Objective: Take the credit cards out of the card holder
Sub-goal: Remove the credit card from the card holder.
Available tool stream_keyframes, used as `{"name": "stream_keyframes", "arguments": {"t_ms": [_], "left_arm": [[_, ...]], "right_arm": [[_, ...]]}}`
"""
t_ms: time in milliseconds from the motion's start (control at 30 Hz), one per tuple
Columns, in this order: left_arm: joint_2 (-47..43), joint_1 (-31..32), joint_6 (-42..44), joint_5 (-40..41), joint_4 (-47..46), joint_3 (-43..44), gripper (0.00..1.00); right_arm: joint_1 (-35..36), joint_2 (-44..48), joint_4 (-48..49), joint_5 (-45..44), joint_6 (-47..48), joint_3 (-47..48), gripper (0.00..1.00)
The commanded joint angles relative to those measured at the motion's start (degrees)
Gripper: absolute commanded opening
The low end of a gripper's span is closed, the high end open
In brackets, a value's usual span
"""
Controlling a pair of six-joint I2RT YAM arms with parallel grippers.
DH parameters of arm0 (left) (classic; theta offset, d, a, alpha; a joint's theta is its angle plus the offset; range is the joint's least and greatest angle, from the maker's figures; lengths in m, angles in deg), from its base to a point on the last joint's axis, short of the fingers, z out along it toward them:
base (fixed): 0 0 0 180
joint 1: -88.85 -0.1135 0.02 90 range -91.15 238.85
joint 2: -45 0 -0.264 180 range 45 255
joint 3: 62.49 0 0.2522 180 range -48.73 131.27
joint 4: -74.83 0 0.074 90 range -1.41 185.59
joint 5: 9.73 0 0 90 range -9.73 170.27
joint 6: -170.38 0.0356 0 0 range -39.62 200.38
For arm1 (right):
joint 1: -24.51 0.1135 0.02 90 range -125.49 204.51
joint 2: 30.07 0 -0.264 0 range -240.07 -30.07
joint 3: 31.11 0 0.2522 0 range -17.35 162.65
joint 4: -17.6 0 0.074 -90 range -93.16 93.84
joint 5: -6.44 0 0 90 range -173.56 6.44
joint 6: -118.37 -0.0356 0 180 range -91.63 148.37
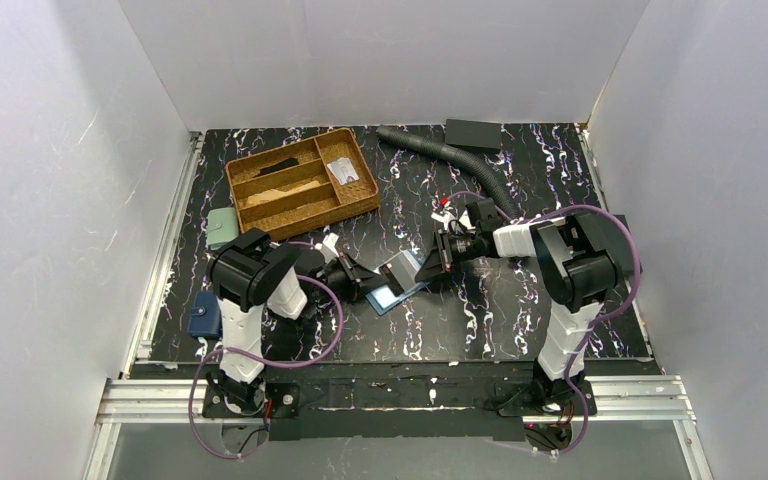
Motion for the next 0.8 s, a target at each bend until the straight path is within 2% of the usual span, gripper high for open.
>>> {"name": "stream_keyframes", "arguments": {"t_ms": [0,167,467,533,633,767], "left_arm": [[-0.3,-2.4,3.3,-3.1,-0.6,-2.1,0.0],[-0.3,-3.3,4.1,-4.6,0.3,-3.2,0.0],[-5.1,-4.4,7.0,-6.2,2.0,-7.9,0.0],[-6.5,-4.4,7.4,-6.3,1.8,-9.0,0.0],[-8.8,-4.4,8.0,-6.4,1.4,-10.5,0.0],[-11.9,-4.4,8.7,-6.6,1.4,-11.7,0.0]], "right_arm": [[-1.0,-0.1,-2.6,-1.8,3.2,1.6,0.16],[-1.2,-0.2,-2.6,-2.1,3.9,1.7,0.06],[-1.6,0.7,-7.4,-3.0,7.9,2.9,0.06],[-1.6,1.1,-7.9,-2.2,8.8,3.0,0.09],[-1.6,1.9,-10.7,-1.1,11.9,4.3,0.22],[-1.6,4.4,-15.5,-0.3,17.8,6.2,0.32]]}}
